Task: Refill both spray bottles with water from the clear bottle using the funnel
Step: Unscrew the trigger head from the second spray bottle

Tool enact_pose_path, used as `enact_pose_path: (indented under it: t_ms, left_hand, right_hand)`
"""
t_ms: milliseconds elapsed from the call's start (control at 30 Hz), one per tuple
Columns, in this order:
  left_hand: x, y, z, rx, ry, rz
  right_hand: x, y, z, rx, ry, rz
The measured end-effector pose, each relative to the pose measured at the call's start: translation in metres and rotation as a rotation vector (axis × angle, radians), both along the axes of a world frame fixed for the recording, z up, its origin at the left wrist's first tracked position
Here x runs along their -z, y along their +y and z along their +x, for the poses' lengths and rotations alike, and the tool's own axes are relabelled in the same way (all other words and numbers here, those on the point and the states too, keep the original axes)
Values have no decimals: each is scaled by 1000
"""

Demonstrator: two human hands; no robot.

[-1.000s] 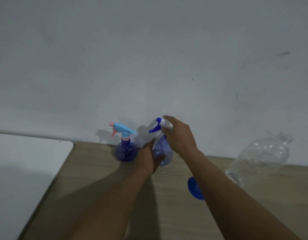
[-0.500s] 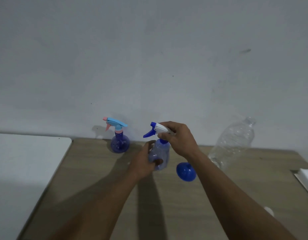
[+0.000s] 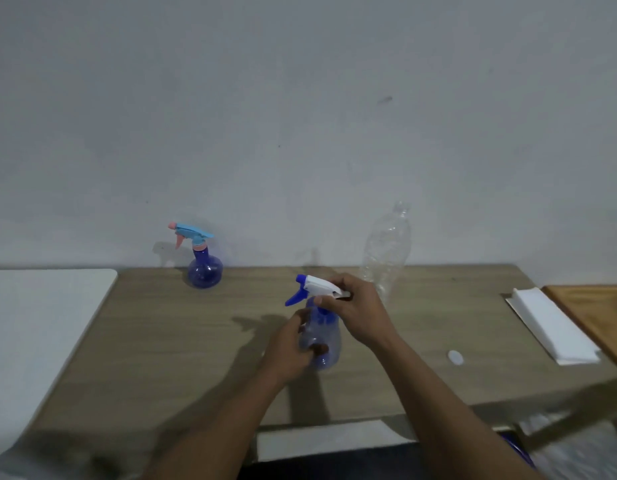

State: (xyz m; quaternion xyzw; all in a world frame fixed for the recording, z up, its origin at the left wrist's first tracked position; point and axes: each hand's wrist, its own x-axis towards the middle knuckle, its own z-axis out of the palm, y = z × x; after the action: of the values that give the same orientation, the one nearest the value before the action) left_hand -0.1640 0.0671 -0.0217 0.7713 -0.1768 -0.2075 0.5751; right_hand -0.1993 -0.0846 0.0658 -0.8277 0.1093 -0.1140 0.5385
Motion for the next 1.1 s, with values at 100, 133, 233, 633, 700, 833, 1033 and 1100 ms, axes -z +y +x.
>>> enact_pose_path:
  t_ms: [100, 133, 233, 633, 700, 833, 1033, 1100]
  left_hand:
    - [4, -6, -18, -27, 30, -48]
    - [5, -8, -23, -46, 51, -69]
    - [7, -14, -29, -58, 70, -58]
    - [30, -24, -36, -166, 5, 42]
    - [32, -23, -34, -145, 6, 101]
    - [32, -21, -36, -157, 30, 146]
    - [27, -25, -41, -191, -11, 70]
    - [22, -27, -42, -189, -10, 1]
  right_hand:
    - [14, -8, -19, 38, 14, 77]
    - [20, -9, -23, 50, 20, 118]
    - [39, -4, -35, 57, 0, 188]
    - [65, 13, -46, 177, -124, 209]
    - [65, 14, -47, 138, -127, 182]
    - [70, 16, -51, 161, -120, 235]
    - [74, 8, -52, 81, -166, 254]
    - [75, 6, -52, 74, -153, 286]
